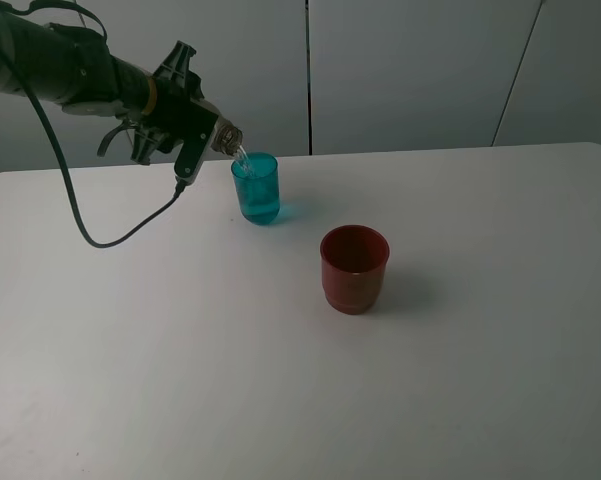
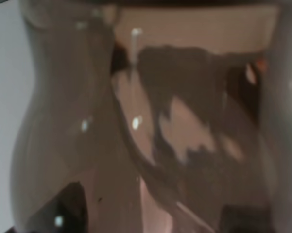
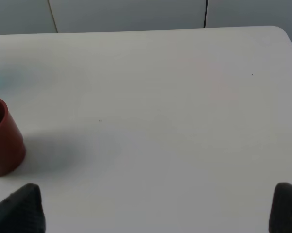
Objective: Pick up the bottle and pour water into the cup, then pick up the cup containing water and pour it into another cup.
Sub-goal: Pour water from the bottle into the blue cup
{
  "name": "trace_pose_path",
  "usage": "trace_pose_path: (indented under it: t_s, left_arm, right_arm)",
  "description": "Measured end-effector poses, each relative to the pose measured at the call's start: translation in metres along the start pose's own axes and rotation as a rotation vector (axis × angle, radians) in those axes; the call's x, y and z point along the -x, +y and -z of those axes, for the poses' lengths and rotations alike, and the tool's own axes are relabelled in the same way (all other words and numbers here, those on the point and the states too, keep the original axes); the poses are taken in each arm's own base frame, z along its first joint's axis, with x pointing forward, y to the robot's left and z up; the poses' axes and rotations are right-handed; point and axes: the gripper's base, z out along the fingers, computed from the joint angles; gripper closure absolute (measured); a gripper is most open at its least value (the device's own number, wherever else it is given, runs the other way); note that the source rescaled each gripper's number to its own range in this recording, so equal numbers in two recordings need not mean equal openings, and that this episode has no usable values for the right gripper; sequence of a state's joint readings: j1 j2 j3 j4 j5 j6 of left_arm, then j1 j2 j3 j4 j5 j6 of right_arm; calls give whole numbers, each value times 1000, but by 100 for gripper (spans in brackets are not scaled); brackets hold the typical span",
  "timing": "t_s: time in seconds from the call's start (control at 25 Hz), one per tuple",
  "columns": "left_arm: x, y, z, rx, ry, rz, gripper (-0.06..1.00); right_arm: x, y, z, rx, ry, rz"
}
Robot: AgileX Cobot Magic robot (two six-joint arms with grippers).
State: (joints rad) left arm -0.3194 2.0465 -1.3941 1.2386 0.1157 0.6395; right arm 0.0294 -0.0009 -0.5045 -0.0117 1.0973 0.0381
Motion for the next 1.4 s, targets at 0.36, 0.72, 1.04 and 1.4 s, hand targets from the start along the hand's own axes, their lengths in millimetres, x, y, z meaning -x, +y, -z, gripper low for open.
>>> trace_pose_path:
  t_s: [0.36, 0.72, 1.04, 1.4]
  left_arm:
    - [0, 1, 0, 7, 2, -56, 94]
    - [-4, 1, 0, 12, 4, -70, 94]
    - [-3, 1, 0, 19, 3, -122, 94]
    - [-3, 2, 0, 27, -1, -156, 94]
  right_arm:
    - [0, 0, 0, 0, 0, 0]
    - [0, 0, 0, 0, 0, 0]
    - [0, 0, 0, 0, 0, 0]
    - [0, 0, 0, 0, 0, 0]
